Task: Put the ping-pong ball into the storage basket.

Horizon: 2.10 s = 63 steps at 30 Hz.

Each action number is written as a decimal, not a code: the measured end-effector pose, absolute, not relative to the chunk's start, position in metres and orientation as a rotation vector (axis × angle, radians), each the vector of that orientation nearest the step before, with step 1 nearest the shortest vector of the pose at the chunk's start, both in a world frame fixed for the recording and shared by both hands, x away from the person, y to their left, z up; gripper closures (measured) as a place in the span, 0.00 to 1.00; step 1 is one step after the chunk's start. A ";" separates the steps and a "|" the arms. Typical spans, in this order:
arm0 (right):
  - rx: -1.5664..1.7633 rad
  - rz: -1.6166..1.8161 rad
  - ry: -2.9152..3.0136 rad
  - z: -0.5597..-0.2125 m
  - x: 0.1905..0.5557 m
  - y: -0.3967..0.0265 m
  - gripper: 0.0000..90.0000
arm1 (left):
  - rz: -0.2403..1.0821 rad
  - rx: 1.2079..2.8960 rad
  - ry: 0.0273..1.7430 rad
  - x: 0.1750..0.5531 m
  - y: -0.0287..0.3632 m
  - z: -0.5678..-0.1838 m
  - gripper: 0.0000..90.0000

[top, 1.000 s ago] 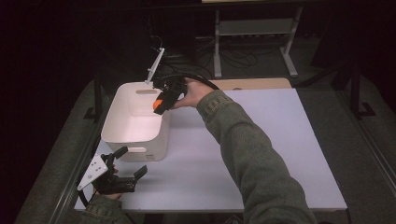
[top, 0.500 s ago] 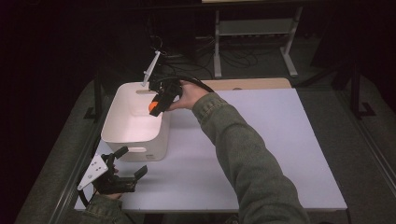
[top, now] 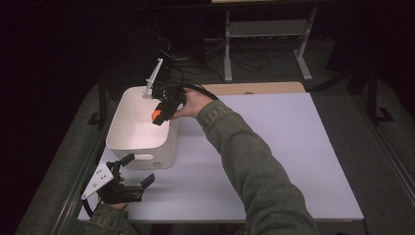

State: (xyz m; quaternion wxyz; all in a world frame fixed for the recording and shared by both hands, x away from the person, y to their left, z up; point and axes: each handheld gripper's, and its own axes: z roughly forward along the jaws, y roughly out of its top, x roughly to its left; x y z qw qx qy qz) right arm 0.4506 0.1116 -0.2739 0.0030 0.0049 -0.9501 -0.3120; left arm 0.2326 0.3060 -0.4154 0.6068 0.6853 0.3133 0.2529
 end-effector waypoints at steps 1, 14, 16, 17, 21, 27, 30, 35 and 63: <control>0.015 -0.978 -2.979 -0.274 0.451 0.112 0.55 | 0.585 1.585 0.723 0.233 0.306 -0.415 0.00; -0.001 -1.002 -2.963 -0.284 0.455 0.123 0.51 | 0.584 1.577 0.725 0.232 0.306 -0.415 0.00; -0.015 -1.005 -2.971 -0.284 0.456 0.124 0.37 | 0.584 1.576 0.725 0.232 0.306 -0.415 0.00; -0.015 -1.005 -2.971 -0.284 0.456 0.124 0.37 | 0.583 1.576 0.725 0.233 0.306 -0.415 0.00; -0.043 -1.022 -2.972 -0.282 0.456 0.120 0.25 | 0.582 1.578 0.725 0.233 0.306 -0.416 0.00; -0.114 -1.076 -3.004 -0.273 0.455 0.102 0.13 | 0.580 1.578 0.724 0.232 0.306 -0.416 0.00; -0.137 -1.086 -3.019 -0.271 0.455 0.096 0.09 | 0.580 1.577 0.726 0.232 0.306 -0.416 0.00; -0.198 -1.109 -3.033 -0.270 0.455 0.079 0.00 | 0.581 1.577 0.731 0.232 0.306 -0.416 0.00; -0.384 -1.205 -3.047 -0.277 0.454 0.017 0.00 | 0.581 1.588 0.735 0.234 0.305 -0.417 0.00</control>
